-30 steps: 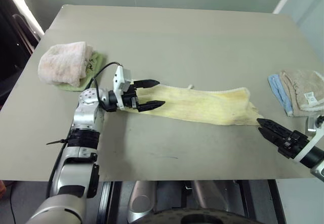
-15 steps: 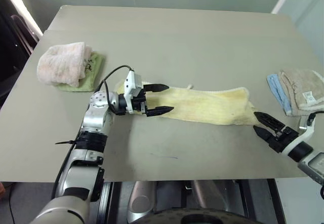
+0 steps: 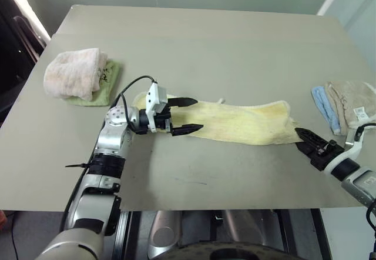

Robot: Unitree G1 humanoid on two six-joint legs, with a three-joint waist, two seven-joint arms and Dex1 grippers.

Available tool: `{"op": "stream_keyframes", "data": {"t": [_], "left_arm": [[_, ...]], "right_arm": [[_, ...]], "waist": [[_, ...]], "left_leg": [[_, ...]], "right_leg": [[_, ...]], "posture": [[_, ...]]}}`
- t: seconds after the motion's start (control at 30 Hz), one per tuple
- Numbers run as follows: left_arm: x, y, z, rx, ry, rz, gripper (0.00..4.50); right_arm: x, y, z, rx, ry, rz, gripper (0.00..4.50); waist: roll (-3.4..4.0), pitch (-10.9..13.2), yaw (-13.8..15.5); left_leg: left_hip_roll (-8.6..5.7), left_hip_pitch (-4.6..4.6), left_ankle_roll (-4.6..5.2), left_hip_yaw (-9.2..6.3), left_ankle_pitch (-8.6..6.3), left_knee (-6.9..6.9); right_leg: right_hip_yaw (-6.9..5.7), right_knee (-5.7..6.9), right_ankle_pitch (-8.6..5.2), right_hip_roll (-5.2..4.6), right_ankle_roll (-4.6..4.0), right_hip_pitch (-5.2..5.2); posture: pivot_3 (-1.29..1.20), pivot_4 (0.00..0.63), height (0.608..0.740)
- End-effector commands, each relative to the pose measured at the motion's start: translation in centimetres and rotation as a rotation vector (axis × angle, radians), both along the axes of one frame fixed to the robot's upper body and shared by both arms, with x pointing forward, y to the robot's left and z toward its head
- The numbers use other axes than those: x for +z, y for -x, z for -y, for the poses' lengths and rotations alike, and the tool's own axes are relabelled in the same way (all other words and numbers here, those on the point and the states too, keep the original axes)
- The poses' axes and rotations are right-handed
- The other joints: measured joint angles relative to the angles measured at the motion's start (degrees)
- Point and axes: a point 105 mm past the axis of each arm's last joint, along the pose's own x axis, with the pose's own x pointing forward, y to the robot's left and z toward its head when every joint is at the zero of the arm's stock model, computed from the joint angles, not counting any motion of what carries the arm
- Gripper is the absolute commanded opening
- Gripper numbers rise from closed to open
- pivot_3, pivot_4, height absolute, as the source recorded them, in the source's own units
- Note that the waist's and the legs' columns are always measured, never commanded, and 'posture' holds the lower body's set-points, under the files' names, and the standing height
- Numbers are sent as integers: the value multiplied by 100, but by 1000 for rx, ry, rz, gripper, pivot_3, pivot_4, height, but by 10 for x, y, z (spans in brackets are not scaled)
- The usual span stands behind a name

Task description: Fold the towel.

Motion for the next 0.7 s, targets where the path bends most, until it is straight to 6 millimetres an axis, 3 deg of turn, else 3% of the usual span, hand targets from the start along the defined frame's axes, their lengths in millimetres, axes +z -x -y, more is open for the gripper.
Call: {"op": "stream_keyframes", "data": {"t": [0.03, 0.13, 0.5, 0.7], "left_arm": [[11, 2, 5, -7, 1, 35, 4500], [13, 2, 7, -6, 2, 35, 4500], [11, -2, 9, 12, 6, 24, 4500], [11, -4, 10, 25, 15, 26, 4500]], "right_arm": [[9, -1, 3, -11, 24, 40, 1099], [9, 0, 7, -31, 23, 52, 81], [16, 14, 34, -191, -32, 127, 32], [38, 18, 35, -216, -64, 236, 32]], "waist": [[0, 0, 0], [0, 0, 0], [1, 0, 26], [5, 0, 25]], "left_leg": [[0, 0, 1, 0, -1, 0], [0, 0, 3, 0, -2, 0], [0, -6, 12, -1, -10, -2], [1, -7, 14, -1, -11, -3]], "right_leg": [[0, -4, 1, 0, 1, 1], [0, -10, 4, 0, 5, 4], [0, -33, 7, 0, 8, 7], [0, -53, 18, 0, 12, 11]], "posture": [[0, 150, 697], [0, 150, 697], [0, 150, 697], [0, 150, 697]]}}
